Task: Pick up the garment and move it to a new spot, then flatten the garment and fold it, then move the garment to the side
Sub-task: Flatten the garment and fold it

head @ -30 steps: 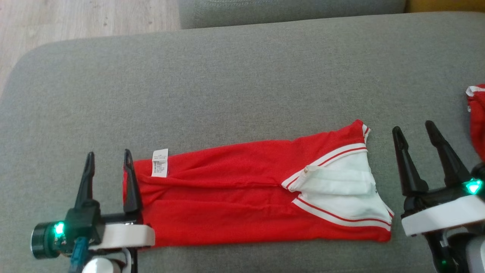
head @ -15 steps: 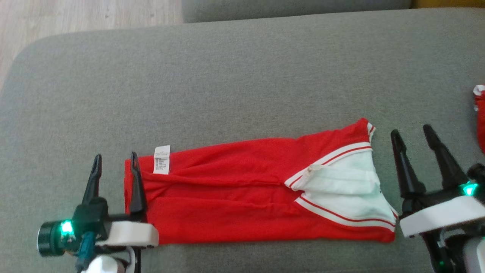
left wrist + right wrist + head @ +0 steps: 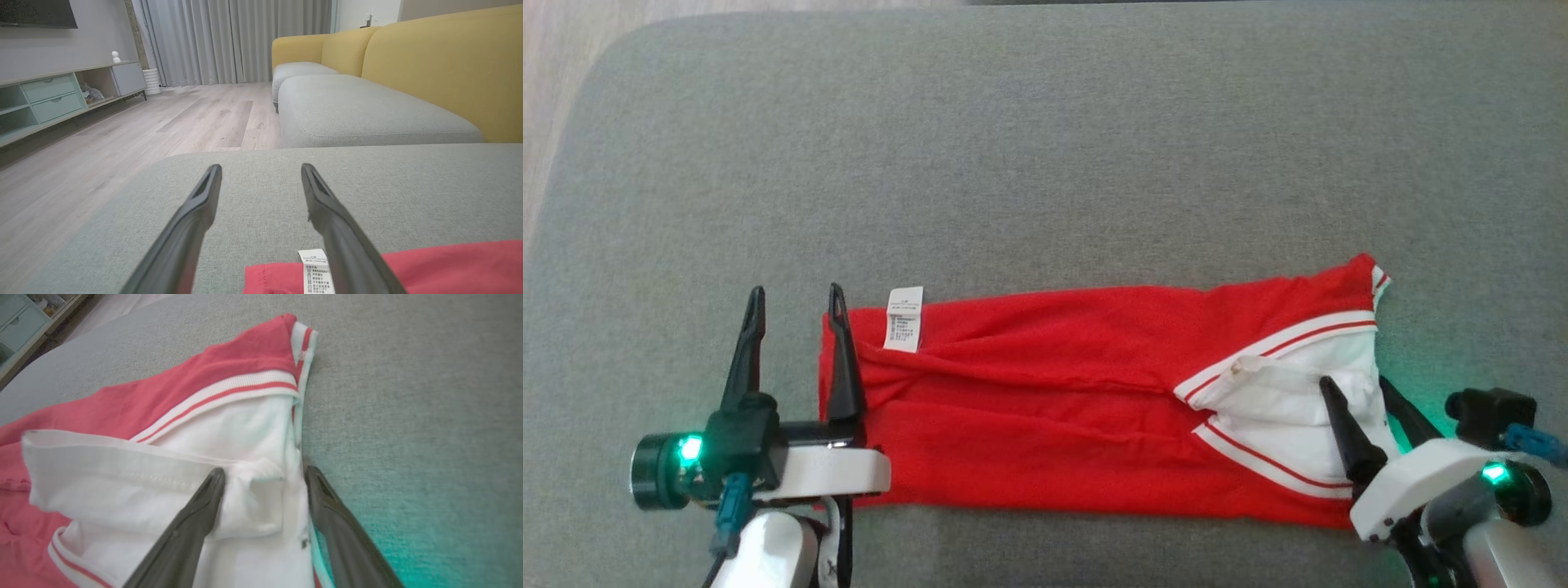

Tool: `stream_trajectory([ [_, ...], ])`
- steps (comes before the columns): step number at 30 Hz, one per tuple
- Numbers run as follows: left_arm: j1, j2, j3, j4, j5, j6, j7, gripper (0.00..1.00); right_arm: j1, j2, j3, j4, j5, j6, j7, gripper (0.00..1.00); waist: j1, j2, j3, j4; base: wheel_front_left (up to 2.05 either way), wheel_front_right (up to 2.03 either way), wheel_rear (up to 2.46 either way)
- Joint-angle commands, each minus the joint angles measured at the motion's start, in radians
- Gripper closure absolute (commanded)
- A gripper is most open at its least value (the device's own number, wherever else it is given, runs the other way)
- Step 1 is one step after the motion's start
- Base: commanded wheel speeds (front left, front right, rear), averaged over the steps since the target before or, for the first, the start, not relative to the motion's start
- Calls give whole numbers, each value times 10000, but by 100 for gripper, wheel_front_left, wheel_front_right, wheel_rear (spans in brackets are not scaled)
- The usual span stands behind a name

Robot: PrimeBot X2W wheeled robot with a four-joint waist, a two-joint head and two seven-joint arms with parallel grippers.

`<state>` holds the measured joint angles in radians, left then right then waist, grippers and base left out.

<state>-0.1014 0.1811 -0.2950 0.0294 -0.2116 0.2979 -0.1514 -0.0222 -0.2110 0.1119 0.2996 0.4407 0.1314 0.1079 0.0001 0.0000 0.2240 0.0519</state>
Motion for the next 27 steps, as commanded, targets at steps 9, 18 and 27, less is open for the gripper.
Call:
stream_trajectory([
  [9, -391, 108, 427, -56, -190, 59, -226, 0, 6, -165, 976, 712, 920, -7, 1361, 100, -1, 0, -7, 66, 0, 0, 0],
  [18, -292, 216, 503, -194, -260, 161, -170, 0, -43, -403, 22, -1307, 1002, -7, 958, 100, -1, 0, -75, -271, 0, 0, 0],
  [27, -242, 284, 483, -275, -293, 230, -95, 0, 519, -582, -2675, -2399, 455, -7, 1331, 100, -1, 0, -192, -516, 0, 0, 0],
])
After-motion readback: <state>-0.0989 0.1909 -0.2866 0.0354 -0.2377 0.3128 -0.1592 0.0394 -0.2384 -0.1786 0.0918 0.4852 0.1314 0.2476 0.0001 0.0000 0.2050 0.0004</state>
